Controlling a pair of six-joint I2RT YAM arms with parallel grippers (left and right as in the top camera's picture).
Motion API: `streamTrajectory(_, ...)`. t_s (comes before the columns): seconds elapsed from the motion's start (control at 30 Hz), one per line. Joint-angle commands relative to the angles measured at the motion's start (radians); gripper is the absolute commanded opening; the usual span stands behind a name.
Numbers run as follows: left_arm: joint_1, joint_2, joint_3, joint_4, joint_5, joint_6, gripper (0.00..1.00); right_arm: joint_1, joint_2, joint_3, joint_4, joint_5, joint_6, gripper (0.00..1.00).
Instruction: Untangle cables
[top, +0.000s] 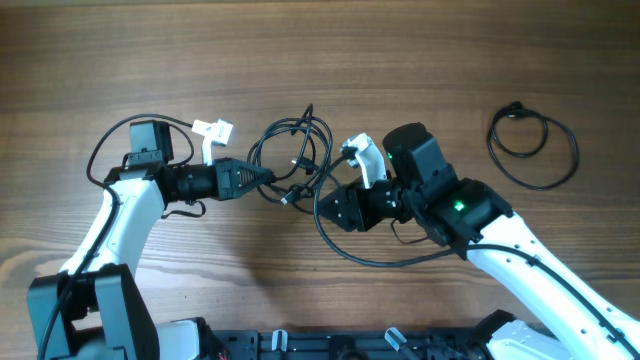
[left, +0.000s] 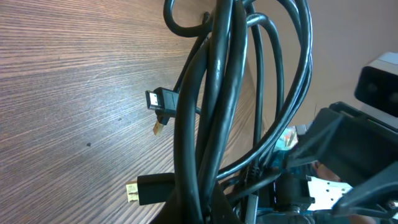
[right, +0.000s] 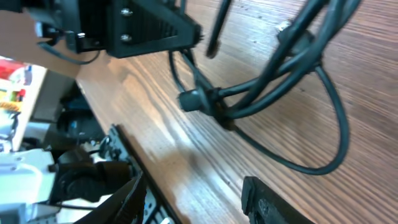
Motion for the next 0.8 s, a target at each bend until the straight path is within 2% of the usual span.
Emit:
streamTrajectory(0.0,0.0,0.002,-0.001,0.013,0.026,-0.074,0.04,0.003,0.076,0.0,0.004,0.126,0.047,0.52)
streamTrajectory(0.1,0.0,0.002,-0.001,0.027,0.05,-0.153,0.04,0.003,0.187,0.0,0.053,0.146,0.152,0.51)
streamTrajectory(0.27,0.0,0.002,-0.001,0.027,0.08,-0.159,0.04,0.003,0.377,0.0,0.159,0.144,0.161,0.51)
streamTrajectory(0.33,0.0,0.002,-0.001,0.027,0.08,-0.159,0.04,0.002,0.411,0.0,0.126,0.171,0.161,0.41)
streamTrajectory(0.6,0.0,0.002,-0.001,0.034,0.042,-0.159,0.04,-0.004,0.38,0.0,-0.071,0.188,0.159,0.41)
streamTrajectory(0.7,0.0,0.002,-0.001,0.034,0.034,-0.159,0.04,-0.004,0.269,0.036,-0.095,0.099,0.055,0.41)
streamTrajectory(0.77,0.0,0.002,-0.001,0.034,0.027,-0.158,0.04,-0.004,0.165,0.073,-0.11,0.097,0.036,0.43)
